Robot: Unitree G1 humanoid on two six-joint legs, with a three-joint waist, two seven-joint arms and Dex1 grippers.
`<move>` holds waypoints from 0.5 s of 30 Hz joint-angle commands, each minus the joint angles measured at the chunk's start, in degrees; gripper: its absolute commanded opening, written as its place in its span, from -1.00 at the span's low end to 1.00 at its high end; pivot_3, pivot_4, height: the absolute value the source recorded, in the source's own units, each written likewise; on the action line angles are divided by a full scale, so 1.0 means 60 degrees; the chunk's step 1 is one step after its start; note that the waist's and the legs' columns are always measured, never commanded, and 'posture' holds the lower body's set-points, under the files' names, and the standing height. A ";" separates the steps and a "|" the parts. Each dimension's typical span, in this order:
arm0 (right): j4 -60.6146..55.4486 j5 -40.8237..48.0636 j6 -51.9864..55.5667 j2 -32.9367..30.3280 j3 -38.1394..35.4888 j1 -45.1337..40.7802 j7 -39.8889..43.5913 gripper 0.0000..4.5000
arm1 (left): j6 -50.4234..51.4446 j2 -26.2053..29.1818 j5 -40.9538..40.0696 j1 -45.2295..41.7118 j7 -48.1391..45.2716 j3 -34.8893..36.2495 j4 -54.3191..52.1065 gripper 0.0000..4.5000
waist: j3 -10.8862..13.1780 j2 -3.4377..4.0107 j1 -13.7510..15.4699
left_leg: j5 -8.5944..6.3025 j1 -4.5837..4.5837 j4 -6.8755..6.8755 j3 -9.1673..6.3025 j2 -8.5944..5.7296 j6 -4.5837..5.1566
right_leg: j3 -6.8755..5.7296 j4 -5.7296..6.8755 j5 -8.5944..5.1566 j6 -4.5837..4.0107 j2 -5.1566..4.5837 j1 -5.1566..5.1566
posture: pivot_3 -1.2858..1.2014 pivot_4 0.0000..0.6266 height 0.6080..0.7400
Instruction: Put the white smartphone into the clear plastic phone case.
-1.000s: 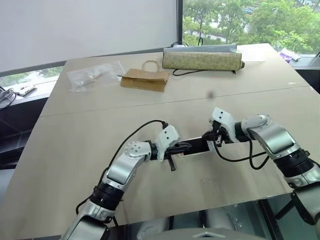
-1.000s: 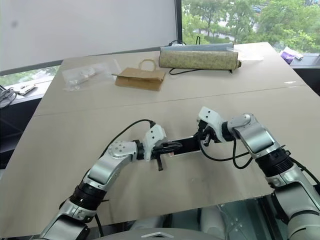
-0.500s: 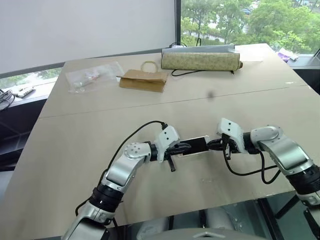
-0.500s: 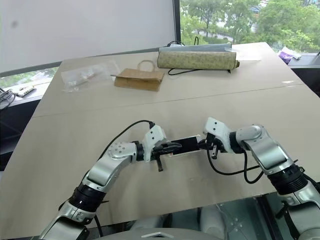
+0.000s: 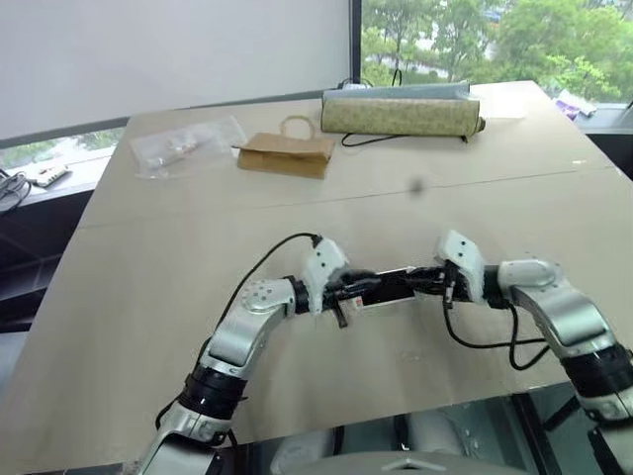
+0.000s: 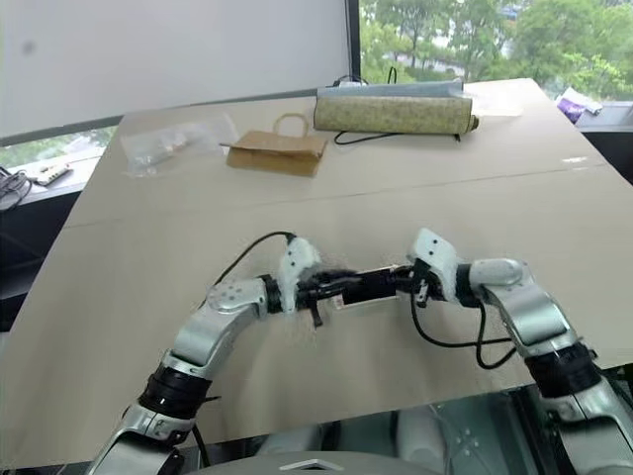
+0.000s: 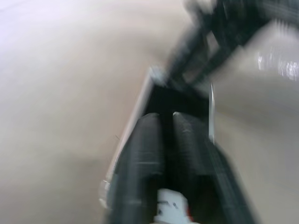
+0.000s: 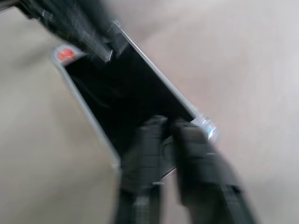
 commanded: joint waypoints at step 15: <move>-0.3812 0.1206 -0.1442 -0.0354 -0.5334 0.5820 -0.1265 1.00 | 0.0995 0.2329 -0.2319 0.4010 0.0061 0.3519 -0.3750 0.99 | 0.0116 0.0058 -0.0001 | -0.0007 -0.0063 -0.0020 0.0029 -0.0011 0.0004 | 0.0031 -0.0020 0.0000 0.0000 -0.0004 -0.0078 | 0.03 -0.52 1.00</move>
